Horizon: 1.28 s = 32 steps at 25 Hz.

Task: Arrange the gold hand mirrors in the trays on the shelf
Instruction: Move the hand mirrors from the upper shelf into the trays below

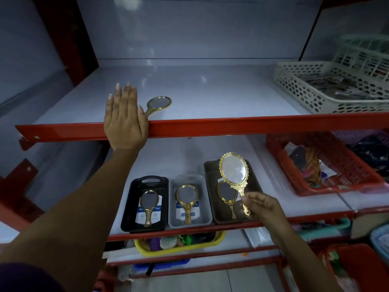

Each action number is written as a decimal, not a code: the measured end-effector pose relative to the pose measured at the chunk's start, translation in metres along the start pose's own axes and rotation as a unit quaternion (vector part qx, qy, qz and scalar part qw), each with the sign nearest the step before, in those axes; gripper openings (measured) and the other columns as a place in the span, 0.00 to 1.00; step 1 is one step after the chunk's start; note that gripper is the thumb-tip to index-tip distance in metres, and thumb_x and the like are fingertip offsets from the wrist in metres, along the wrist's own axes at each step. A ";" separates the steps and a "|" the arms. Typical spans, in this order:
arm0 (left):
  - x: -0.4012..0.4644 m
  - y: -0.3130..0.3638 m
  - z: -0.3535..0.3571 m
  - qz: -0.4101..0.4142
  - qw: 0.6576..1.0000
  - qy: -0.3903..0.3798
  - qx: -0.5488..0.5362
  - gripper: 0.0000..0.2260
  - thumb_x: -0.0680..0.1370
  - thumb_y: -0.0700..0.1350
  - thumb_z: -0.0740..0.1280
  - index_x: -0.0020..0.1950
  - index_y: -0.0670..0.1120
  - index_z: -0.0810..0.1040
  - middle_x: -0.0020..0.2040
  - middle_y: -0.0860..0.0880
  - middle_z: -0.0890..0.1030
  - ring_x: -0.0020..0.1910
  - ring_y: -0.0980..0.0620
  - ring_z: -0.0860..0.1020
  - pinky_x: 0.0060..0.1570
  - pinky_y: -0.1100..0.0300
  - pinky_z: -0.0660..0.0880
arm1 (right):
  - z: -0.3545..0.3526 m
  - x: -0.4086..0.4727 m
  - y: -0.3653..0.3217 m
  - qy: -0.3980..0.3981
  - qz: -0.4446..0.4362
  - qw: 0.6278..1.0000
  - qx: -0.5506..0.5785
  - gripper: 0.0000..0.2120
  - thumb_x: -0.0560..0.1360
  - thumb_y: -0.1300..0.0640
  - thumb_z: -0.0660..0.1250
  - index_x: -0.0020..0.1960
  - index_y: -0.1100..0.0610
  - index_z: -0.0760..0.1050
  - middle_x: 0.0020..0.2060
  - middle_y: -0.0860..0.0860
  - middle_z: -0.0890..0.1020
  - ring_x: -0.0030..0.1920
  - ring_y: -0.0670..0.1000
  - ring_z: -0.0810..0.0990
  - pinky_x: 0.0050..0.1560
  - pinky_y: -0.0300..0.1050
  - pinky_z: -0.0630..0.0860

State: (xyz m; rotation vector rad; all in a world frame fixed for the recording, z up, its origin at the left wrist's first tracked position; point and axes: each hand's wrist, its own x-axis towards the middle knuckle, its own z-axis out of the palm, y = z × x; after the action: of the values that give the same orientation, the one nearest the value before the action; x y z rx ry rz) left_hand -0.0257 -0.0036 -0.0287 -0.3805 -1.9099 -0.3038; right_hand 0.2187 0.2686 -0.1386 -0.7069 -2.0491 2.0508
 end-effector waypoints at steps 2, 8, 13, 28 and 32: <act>0.000 0.000 0.001 -0.001 1.000 0.005 0.003 0.23 0.82 0.47 0.45 0.72 0.39 0.68 0.72 0.44 0.69 0.74 0.46 0.62 0.75 0.53 0.55 | 0.000 0.020 0.021 0.023 0.050 0.998 -0.015 0.04 0.73 0.62 0.71 0.48 0.61 0.82 0.43 0.58 0.86 0.44 0.55 0.83 0.45 0.49 0.81; 0.000 0.000 0.002 0.006 1.000 0.022 0.001 0.24 0.82 0.47 0.45 0.71 0.39 0.69 0.70 0.44 0.71 0.73 0.45 0.63 0.74 0.52 0.57 | 0.009 0.076 0.048 0.039 0.204 0.978 -0.039 0.04 0.72 0.67 0.72 0.39 0.67 0.78 0.39 0.62 0.82 0.39 0.56 0.82 0.45 0.50 0.81; 0.000 -0.001 0.003 0.009 1.000 0.024 0.008 0.24 0.82 0.47 0.43 0.71 0.39 0.70 0.70 0.44 0.71 0.73 0.46 0.64 0.74 0.52 0.58 | 0.017 0.094 0.062 0.034 0.160 0.902 -0.400 0.11 0.71 0.53 0.70 0.42 0.62 0.83 0.37 0.57 0.84 0.41 0.56 0.84 0.45 0.47 0.81; 0.002 0.002 0.000 0.004 1.000 0.004 0.013 0.24 0.82 0.47 0.45 0.70 0.39 0.70 0.70 0.44 0.71 0.73 0.46 0.64 0.73 0.51 0.59 | 0.066 0.022 -0.025 0.075 -0.325 0.715 -0.614 0.37 0.76 0.30 0.43 0.78 0.51 0.54 0.78 0.56 0.54 0.78 0.56 0.49 0.74 0.59 0.46; 0.004 0.000 -0.001 0.006 1.000 0.007 0.020 0.22 0.82 0.46 0.47 0.69 0.38 0.71 0.69 0.42 0.73 0.72 0.45 0.65 0.72 0.50 0.61 | 0.085 0.010 -0.096 0.080 -0.389 0.715 -0.576 0.37 0.76 0.30 0.43 0.79 0.49 0.48 0.79 0.53 0.46 0.78 0.54 0.41 0.75 0.57 0.42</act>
State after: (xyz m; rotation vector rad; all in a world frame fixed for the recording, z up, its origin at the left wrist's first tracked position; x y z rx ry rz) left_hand -0.0258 -0.0034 -0.0248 -0.3633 -1.8960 -0.2595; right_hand 0.1528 0.2011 -0.0511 -0.0087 -2.6509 0.1255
